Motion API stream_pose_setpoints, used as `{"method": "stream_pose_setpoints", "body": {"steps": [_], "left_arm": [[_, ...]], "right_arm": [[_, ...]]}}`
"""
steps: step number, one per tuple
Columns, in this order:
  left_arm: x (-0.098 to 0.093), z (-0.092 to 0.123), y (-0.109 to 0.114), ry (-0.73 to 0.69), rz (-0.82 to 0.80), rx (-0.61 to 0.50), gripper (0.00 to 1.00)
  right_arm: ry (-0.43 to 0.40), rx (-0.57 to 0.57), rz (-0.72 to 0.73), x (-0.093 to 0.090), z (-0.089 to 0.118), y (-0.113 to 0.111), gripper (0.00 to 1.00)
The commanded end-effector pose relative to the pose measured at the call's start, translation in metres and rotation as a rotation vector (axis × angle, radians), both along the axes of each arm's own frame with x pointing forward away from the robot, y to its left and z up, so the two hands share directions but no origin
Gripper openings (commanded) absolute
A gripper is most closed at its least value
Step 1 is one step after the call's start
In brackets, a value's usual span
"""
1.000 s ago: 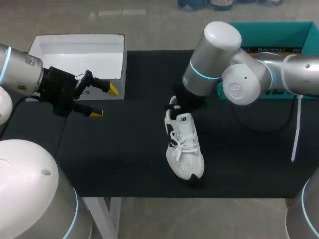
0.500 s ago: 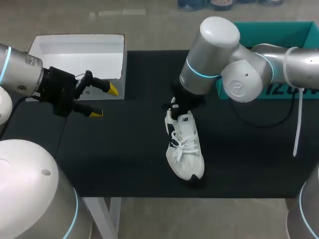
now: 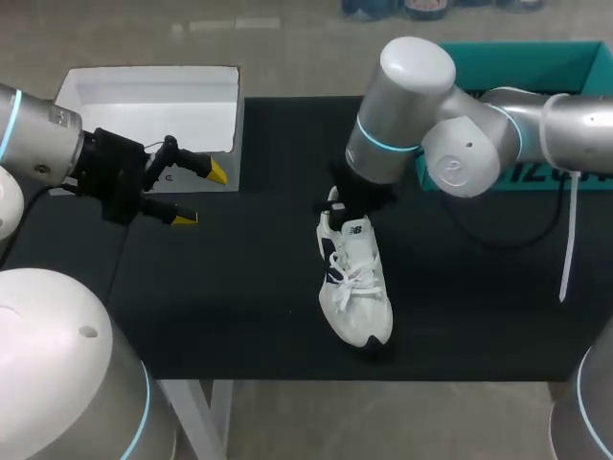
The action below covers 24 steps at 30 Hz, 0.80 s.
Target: Take the shoe out of the shoebox, open the shoe tongue, remove and reinsert the insole, then place the shoe into the shoebox
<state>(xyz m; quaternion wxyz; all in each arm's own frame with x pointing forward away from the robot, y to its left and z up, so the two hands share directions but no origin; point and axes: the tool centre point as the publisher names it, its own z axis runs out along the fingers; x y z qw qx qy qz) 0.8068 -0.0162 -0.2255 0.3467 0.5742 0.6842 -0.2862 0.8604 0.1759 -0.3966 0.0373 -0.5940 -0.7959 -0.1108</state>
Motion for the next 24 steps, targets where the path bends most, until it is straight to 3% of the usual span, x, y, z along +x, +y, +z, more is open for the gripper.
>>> {"method": "stream_pose_setpoints", "body": {"steps": [1,12,24], "left_arm": [[0.0,0.001,0.0,0.0,0.0,0.004,1.0],[0.0,0.001,0.0,0.0,0.0,0.004,1.0],[0.0,0.001,0.0,0.0,0.0,0.004,1.0]], "right_arm": [[-0.011,-0.027,-0.009,-0.005,0.019,-0.004,0.0],[-0.006,-0.073,-0.033,-0.011,0.037,-0.013,0.0],[0.042,-0.072,-0.039,-0.013,0.013,-0.006,0.0]]}}
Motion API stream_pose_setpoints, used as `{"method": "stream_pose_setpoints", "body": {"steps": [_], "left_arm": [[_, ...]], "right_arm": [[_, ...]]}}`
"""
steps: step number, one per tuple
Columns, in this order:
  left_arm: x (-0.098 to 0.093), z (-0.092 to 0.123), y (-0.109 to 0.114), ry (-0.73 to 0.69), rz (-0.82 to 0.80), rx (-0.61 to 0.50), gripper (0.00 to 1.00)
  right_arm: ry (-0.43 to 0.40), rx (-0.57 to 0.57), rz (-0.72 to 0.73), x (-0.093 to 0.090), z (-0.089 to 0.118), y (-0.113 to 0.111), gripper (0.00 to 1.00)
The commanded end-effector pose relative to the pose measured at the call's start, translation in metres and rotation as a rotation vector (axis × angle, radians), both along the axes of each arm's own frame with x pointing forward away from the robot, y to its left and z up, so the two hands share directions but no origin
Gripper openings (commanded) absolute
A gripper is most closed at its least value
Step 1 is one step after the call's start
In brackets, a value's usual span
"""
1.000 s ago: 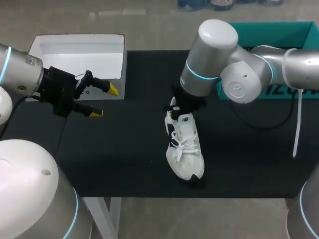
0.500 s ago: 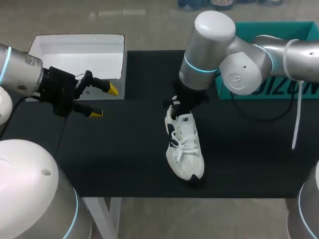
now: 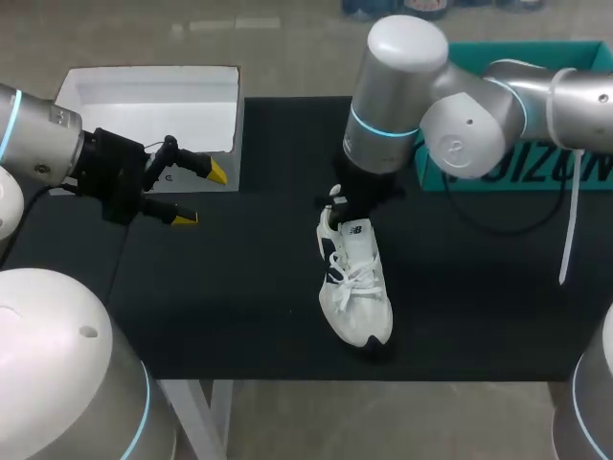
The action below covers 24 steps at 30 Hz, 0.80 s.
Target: Take the shoe out of the shoebox, open the shoe tongue, remove and reinsert the insole, then place the shoe into the shoebox
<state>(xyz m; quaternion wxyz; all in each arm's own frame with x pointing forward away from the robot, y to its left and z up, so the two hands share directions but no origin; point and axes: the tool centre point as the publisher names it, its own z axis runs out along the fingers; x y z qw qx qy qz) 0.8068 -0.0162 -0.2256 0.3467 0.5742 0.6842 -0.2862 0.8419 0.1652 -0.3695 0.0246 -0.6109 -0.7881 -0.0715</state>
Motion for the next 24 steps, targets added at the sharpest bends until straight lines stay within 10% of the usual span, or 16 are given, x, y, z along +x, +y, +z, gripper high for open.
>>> {"method": "stream_pose_setpoints", "body": {"steps": [1,6,24], "left_arm": [[0.0,0.001,0.0,0.0,0.0,0.004,1.0],[0.0,0.001,0.0,0.0,0.0,0.004,1.0],[0.0,0.001,0.0,0.0,0.0,0.004,1.0]], "right_arm": [[0.011,0.005,-0.005,0.006,-0.016,0.005,0.04],[0.024,0.007,-0.008,0.006,-0.024,0.008,0.38],[-0.011,0.044,-0.016,0.0,-0.013,0.001,0.63]]}}
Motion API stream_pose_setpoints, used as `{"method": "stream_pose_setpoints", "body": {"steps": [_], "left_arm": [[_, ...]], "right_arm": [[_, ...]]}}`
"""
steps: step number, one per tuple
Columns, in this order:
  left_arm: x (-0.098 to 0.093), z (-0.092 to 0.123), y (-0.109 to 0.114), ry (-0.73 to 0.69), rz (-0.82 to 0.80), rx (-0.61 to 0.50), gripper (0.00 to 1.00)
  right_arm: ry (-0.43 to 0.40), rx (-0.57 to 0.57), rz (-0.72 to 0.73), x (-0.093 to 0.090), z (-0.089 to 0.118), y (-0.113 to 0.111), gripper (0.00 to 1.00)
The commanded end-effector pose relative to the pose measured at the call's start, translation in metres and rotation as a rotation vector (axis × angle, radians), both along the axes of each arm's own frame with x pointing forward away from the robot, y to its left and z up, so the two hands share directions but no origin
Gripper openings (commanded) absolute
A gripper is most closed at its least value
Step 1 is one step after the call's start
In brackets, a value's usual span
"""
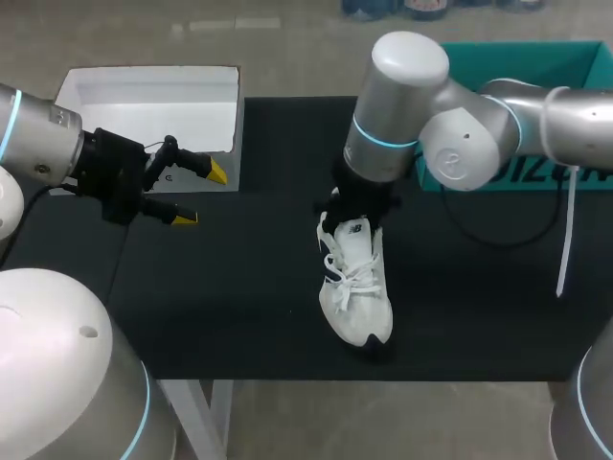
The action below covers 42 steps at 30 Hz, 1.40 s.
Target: Take the shoe out of the shoebox, open the shoe tongue, remove and reinsert the insole, then place the shoe into the shoebox
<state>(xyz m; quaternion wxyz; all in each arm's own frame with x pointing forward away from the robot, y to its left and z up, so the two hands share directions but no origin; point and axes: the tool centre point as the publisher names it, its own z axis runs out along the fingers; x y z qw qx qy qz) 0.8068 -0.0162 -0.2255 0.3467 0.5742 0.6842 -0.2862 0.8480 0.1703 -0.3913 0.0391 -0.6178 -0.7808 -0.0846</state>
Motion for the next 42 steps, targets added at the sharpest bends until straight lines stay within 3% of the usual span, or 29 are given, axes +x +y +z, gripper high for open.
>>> {"method": "stream_pose_setpoints", "body": {"steps": [1,7,14,17,19,25,27,28,30,31,42], "left_arm": [[0.0,0.001,0.0,0.0,0.0,0.004,1.0],[0.0,0.001,0.0,0.0,0.0,0.004,1.0],[0.0,0.001,0.0,0.0,0.0,0.004,1.0],[0.0,0.001,0.0,0.0,0.0,0.004,1.0],[0.0,0.001,0.0,0.0,0.0,0.004,1.0],[0.0,0.001,0.0,0.0,0.0,0.004,1.0],[0.0,0.001,0.0,0.0,0.0,0.004,1.0],[0.0,0.001,0.0,0.0,0.0,0.004,1.0],[0.0,0.001,0.0,0.0,0.0,0.004,1.0],[0.0,0.001,0.0,0.0,0.0,0.004,1.0],[0.0,0.001,0.0,0.0,0.0,0.004,1.0]], "right_arm": [[-0.025,0.006,0.004,-0.006,0.012,-0.004,0.62],[-0.076,0.014,0.016,0.0,0.033,0.002,0.64],[-0.16,0.023,0.018,0.005,0.072,0.001,0.78],[-0.186,0.025,0.017,-0.003,0.089,-0.004,0.96],[-0.191,0.02,0.017,-0.011,0.096,-0.008,1.0],[-0.198,0.004,0.013,-0.041,0.11,-0.026,1.0],[-0.191,-0.001,0.007,-0.049,0.11,-0.031,0.95],[-0.186,-0.002,0.007,-0.052,0.109,-0.032,0.85],[-0.171,-0.005,0.008,-0.062,0.103,-0.034,0.44],[-0.162,0.0,0.008,-0.065,0.1,-0.035,0.0],[-0.099,0.02,0.003,-0.065,0.065,-0.036,0.0]]}}
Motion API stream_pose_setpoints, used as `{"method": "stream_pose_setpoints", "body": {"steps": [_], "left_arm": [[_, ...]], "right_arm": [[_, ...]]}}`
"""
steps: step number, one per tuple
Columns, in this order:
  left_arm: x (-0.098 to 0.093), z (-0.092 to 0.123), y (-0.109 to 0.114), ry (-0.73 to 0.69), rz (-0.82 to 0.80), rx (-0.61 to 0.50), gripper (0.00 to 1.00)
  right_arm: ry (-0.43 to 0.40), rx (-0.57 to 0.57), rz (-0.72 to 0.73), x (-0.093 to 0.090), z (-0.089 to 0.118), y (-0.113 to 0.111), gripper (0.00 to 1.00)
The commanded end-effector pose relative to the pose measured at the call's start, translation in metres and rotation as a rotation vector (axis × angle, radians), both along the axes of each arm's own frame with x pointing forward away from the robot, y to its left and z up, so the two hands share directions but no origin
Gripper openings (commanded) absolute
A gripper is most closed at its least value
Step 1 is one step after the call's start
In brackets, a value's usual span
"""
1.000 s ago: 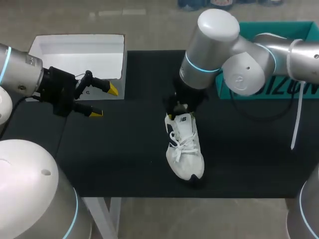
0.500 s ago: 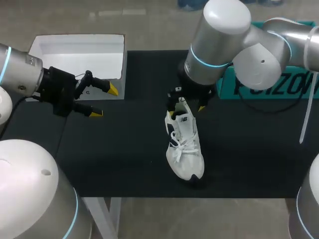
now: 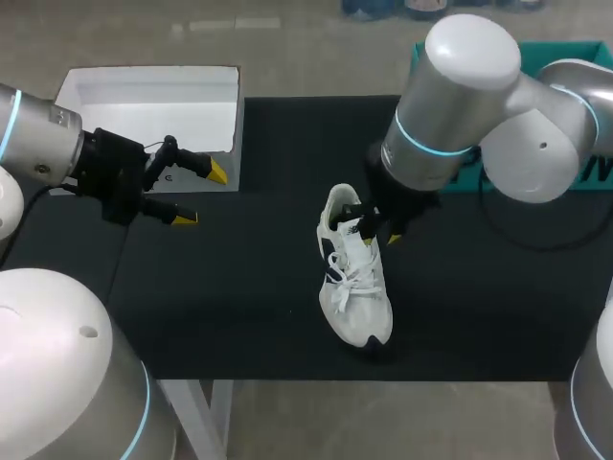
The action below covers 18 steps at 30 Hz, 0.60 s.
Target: Take the shoe out of the shoebox, open the shoe tongue, remove and reinsert the insole, then place the shoe into the shoebox
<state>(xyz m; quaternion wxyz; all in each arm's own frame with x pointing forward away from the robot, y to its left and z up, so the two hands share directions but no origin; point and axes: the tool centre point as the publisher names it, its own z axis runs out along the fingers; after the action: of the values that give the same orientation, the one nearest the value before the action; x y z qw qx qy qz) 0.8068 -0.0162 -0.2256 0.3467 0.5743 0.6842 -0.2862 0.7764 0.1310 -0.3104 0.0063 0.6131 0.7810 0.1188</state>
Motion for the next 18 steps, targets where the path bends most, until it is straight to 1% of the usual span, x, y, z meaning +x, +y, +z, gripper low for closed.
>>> {"method": "stream_pose_setpoints", "body": {"steps": [1,7,13,16,18], "left_arm": [[0.0,0.001,0.0,0.0,0.0,0.004,1.0],[0.0,0.001,0.0,0.0,0.0,0.004,1.0],[0.0,0.001,0.0,0.0,0.0,0.004,1.0],[0.0,0.001,0.0,0.0,0.0,0.004,1.0],[0.0,0.001,0.0,0.0,0.0,0.004,1.0]], "right_arm": [[0.014,0.027,0.011,0.008,-0.018,0.004,0.0],[0.027,0.048,0.013,0.02,-0.036,0.008,0.0],[0.035,0.062,0.019,0.027,-0.044,0.014,0.0],[0.038,0.059,0.023,0.026,-0.044,0.014,0.0],[0.031,0.059,0.023,0.024,-0.038,0.012,0.0]]}}
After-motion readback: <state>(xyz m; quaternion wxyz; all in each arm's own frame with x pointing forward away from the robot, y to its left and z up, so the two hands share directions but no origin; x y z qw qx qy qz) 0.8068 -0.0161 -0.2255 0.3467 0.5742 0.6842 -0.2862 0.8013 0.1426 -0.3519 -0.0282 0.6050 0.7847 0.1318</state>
